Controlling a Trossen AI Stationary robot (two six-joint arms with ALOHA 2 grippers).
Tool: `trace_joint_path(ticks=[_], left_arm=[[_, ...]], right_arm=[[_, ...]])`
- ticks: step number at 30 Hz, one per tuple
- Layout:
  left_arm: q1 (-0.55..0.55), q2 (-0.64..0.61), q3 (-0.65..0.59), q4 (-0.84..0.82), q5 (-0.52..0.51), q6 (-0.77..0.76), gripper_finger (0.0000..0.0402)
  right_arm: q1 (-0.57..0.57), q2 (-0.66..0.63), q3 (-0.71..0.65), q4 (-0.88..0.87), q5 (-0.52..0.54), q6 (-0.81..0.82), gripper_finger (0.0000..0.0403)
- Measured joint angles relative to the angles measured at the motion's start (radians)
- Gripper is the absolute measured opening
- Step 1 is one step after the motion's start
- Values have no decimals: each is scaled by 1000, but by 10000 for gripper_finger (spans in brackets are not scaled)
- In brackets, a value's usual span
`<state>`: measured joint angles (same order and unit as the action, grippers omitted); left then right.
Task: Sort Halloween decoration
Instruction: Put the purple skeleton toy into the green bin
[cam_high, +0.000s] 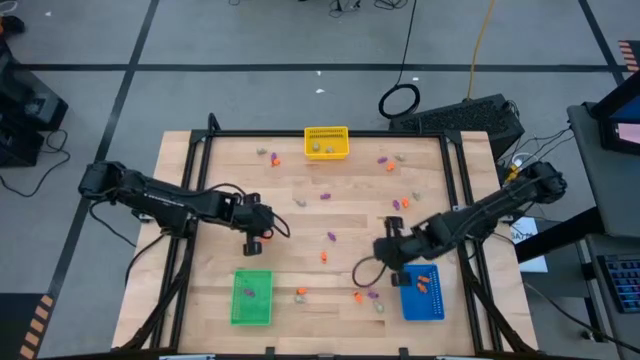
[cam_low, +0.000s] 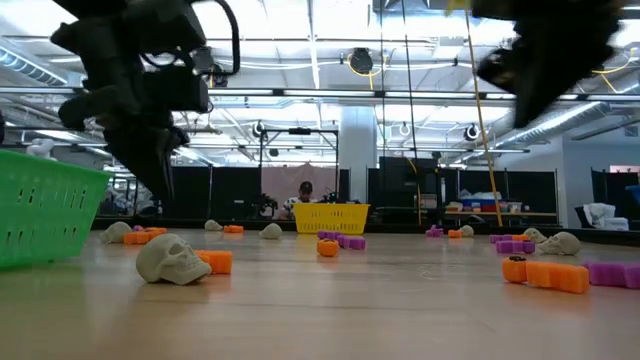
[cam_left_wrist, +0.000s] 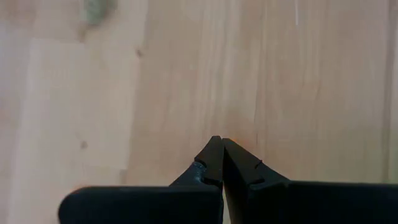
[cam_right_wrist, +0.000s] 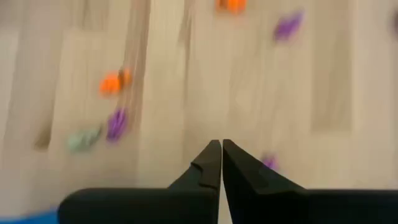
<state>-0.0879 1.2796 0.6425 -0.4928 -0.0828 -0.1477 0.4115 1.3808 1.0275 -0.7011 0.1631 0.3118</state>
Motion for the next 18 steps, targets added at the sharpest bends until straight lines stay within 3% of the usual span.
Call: trace_joint_path(ticks=[4,8,13,18], left_arm=[[15,57,-1,6,48,7,24],[17,106,-1,2,33,31,68],[17,134,-1,-15,-14,56,117],[16,159,-1,-43,-22,81,124]], right_arm=[[-85,0,0,151,-6,-181,4],[-160,0,0,247,-7,-326,1],[-239,3,0,343,-50,-433,1],[-285,4,0,394,-115,-476,1]])
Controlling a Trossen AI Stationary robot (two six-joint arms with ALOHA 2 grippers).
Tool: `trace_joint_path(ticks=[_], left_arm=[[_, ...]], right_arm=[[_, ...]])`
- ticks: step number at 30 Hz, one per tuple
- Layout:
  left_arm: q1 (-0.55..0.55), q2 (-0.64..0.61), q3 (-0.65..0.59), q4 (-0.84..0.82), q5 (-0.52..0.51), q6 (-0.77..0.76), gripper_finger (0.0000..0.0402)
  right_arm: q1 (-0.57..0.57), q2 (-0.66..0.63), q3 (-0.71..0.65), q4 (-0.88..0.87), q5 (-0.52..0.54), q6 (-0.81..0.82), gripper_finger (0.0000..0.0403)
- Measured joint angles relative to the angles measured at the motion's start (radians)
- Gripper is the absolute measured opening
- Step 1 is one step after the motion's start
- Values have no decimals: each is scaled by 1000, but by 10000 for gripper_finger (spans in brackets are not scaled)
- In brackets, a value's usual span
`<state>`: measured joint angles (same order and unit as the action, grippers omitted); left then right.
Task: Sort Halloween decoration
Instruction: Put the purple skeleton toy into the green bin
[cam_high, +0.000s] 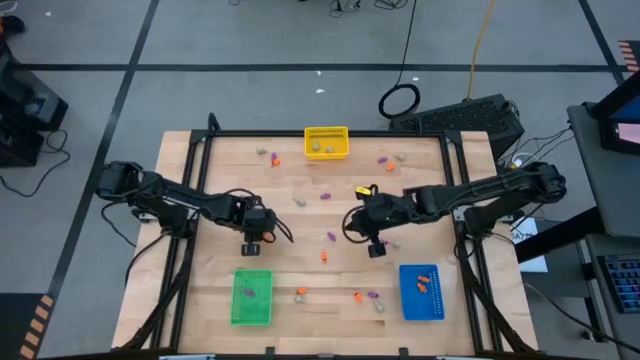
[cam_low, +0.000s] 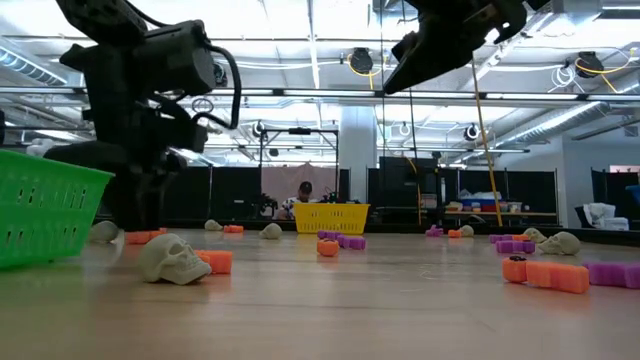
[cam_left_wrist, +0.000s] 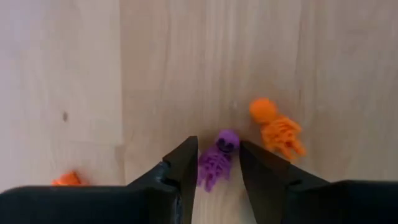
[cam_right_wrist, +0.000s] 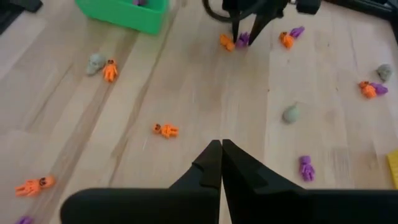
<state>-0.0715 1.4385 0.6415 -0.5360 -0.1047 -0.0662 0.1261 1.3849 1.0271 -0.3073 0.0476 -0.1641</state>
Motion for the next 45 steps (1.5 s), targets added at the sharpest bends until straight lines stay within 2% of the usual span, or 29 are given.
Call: trace_joint_path(ticks=[5,13,20,27,32,35,38,45], left_arm=[[-1,35,4,9,2,21,96],[-2,41,14,0,0,55,12],[-15,29,116,-78,-15,55,11],[-86,10,269,-250,38,-5,11],[-198,10,385,-355,79,-108,11],[-284,9,420,-353,118,-217,11],[-375,10,420,-330,147,-352,11],[-546,16,365,-226,144,-623,11]], right_arm=[[-9,0,0,-4,1,-5,1],[-9,0,0,-4,2,-5,2],[-9,0,0,-4,4,-5,2],[-9,0,-1,0,10,5,2],[-9,0,-1,3,39,11,2],[-9,0,-1,-6,61,25,2],[-9,0,-1,-12,61,29,2],[-9,0,-1,-12,61,44,2]])
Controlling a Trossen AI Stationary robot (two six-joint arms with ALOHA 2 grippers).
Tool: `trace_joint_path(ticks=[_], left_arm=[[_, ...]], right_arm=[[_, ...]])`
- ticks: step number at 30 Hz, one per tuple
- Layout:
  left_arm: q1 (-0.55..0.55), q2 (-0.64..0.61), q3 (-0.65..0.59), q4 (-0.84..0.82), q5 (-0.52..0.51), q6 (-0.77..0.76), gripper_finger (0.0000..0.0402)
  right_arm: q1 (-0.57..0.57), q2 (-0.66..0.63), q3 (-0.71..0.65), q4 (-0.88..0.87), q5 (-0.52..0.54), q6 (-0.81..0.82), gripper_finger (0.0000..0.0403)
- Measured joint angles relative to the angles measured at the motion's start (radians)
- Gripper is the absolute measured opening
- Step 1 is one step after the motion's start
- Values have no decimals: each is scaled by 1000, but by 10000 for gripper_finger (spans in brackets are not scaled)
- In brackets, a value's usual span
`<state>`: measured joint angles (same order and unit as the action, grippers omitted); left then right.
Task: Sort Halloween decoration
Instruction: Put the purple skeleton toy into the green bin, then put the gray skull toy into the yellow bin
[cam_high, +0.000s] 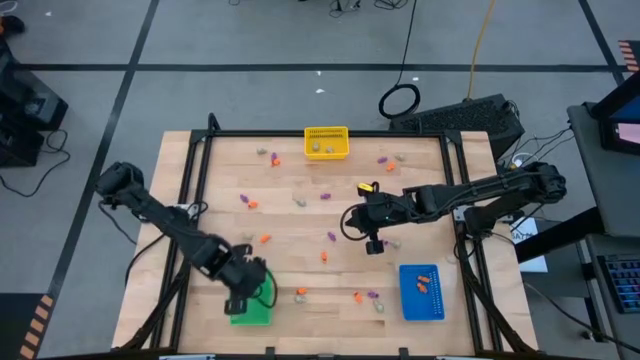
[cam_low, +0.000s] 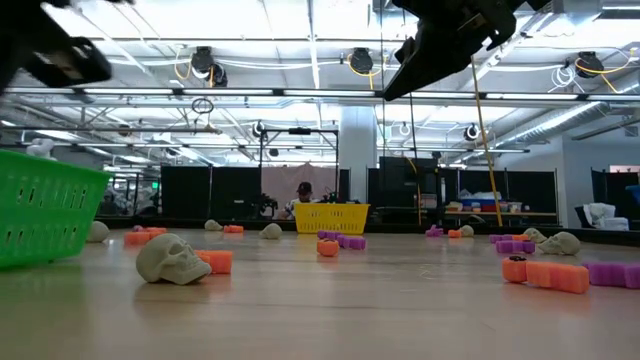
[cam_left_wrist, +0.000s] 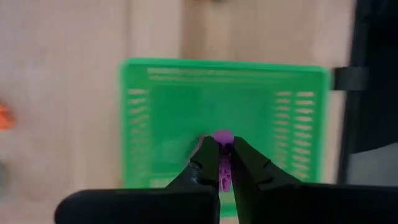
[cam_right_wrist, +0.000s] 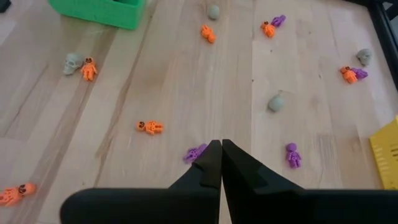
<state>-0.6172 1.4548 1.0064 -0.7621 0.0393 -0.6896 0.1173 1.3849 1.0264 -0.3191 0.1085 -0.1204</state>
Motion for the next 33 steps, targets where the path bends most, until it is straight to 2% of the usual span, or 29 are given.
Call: trace_joint_path(ticks=[6,15,20,27,33], left_arm=[[-41,22,-22,24,-69,-136,11],[-36,141,-34,46,-70,-143,12],[-36,166,-34,47,-66,-143,43],[-9,145,6,4,-31,-76,102],[32,105,97,-111,-39,55,111]], right_arm=[[0,0,0,0,0,7,2],[0,0,-1,1,0,13,2],[0,0,0,1,0,12,2],[0,0,-1,1,0,10,2],[0,0,-1,1,0,9,2]])
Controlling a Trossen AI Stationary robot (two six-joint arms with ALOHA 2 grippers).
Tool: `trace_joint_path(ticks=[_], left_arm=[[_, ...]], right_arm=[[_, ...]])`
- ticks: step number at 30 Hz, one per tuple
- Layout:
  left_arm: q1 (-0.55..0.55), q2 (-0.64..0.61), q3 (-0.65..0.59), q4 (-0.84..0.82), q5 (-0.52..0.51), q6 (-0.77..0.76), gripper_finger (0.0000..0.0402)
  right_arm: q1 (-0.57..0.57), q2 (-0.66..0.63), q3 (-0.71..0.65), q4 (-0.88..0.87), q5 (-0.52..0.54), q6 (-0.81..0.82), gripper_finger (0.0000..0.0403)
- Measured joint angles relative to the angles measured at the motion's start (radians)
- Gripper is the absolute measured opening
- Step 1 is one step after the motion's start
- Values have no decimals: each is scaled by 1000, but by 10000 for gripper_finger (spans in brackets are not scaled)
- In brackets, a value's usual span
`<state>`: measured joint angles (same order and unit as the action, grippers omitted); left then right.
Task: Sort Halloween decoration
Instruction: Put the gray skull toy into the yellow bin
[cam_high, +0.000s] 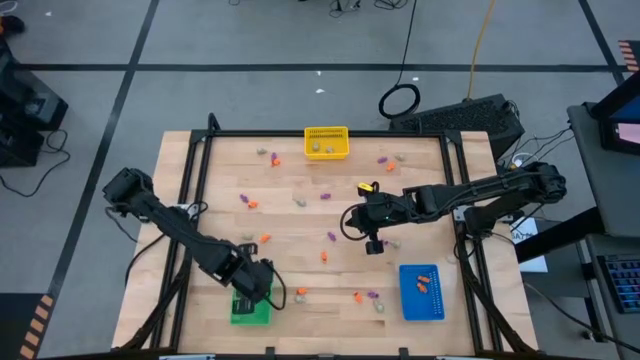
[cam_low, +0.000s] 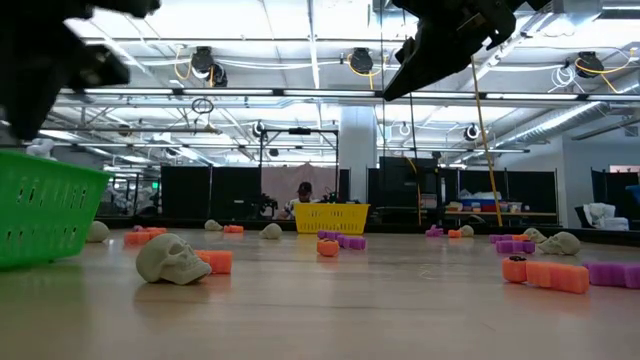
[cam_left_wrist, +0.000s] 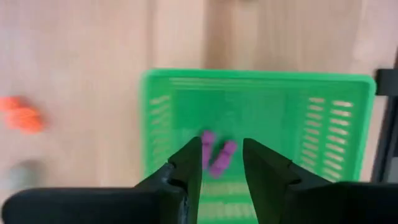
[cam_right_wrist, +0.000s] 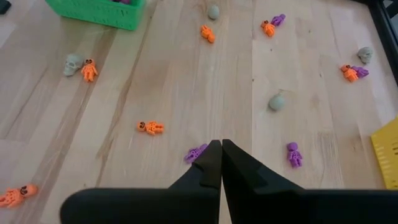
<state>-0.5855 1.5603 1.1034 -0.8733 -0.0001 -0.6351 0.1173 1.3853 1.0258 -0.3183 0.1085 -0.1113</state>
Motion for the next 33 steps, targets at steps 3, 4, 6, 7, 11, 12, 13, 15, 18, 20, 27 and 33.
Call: trace_joint_path(ticks=[3,4,6,7,11,12,13,15,18,20,27,33], left_arm=[[48,-34,33,-45,-79,70,96],[75,-47,34,-53,-95,98,87],[152,-64,34,-65,-100,167,64],[196,-70,34,-66,-100,212,50],[407,-88,34,-80,-96,415,6],[469,-89,34,-77,-85,469,6],[531,-88,34,-76,-74,517,6],[655,-89,33,-75,-54,611,2],[834,-89,33,-74,-46,762,1],[942,-89,33,-66,-44,853,0],[1270,-67,33,-31,-5,1066,0],[1413,48,95,-32,28,1113,0]], right_arm=[[0,0,0,0,0,-15,2],[-2,0,0,0,-1,-25,2],[-8,0,0,0,-5,-43,1],[-12,0,0,0,-6,-51,1],[-39,0,-17,24,-8,-87,1],[-47,0,-27,37,-9,-93,1],[-58,0,-40,60,-17,-96,1],[-85,0,-75,124,-65,-108,1],[-123,1,-127,216,-124,-127,0],[-145,1,-155,275,-137,-144,0],[-213,1,-183,359,-139,-199,0],[-264,1,-183,363,-140,-223,0]])
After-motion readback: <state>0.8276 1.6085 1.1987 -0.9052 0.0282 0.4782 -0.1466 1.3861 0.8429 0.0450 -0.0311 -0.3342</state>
